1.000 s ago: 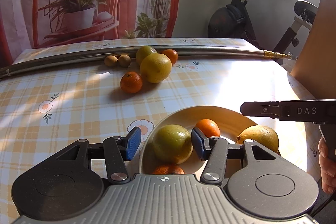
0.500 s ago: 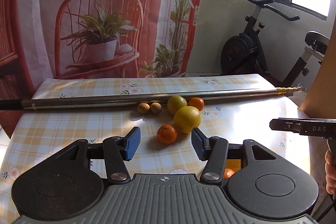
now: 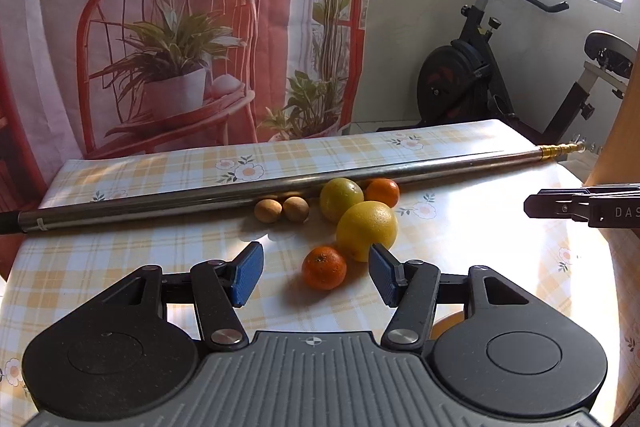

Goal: Organize fruits
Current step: 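Move the left tool to another orange mandarin and close on it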

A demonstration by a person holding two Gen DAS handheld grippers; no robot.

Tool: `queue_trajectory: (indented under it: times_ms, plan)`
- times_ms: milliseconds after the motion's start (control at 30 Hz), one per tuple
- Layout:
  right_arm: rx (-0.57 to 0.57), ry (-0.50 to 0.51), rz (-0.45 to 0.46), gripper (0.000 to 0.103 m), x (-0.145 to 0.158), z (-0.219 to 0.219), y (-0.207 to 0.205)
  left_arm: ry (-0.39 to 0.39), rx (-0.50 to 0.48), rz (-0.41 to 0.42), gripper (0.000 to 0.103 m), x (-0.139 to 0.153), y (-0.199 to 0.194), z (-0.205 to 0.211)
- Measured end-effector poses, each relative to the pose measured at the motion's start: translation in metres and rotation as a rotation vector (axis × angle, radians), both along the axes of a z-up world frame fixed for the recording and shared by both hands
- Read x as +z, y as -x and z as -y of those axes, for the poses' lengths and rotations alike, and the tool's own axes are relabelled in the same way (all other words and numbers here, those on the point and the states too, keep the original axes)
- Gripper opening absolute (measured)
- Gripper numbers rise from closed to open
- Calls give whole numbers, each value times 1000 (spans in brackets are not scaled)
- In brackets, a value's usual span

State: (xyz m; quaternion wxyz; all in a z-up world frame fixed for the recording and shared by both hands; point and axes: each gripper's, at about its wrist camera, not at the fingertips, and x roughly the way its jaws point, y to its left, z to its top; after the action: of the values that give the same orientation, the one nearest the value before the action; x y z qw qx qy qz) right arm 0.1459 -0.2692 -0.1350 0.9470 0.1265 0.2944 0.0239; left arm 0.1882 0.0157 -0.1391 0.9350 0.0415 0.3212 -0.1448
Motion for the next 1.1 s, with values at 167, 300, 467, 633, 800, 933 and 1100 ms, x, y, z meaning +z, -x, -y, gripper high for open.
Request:
queue_trajectory:
  times_ms: [167,300,467,633,800,933,1100]
  plan:
    - [5,-13,-12,35,-6,2,-13,-39,-39,-35,61,-22,-16,15]
    - [16,-12,-21,35,-9,3,-21,-93,-52,-51,61,-37,-34,23]
    - [13,-14,-35,35,-15,7,-27,-96,-16,-106,60,-51,-54,21]
    - [6,-33,-59,35,-25,11,-35,-78,-32,-126,52,-59,-63,24]
    - [17,-31,-60,35,-27,10,-41,-37,-31,-117,40,-60,-59,20]
    - [26,-12,-48,35,-29,8,-47,-33,-20,-95,40,-55,-51,14]
    - [62,7,-36,35,-30,2,-59,-9,-6,-52,40,-42,-36,5]
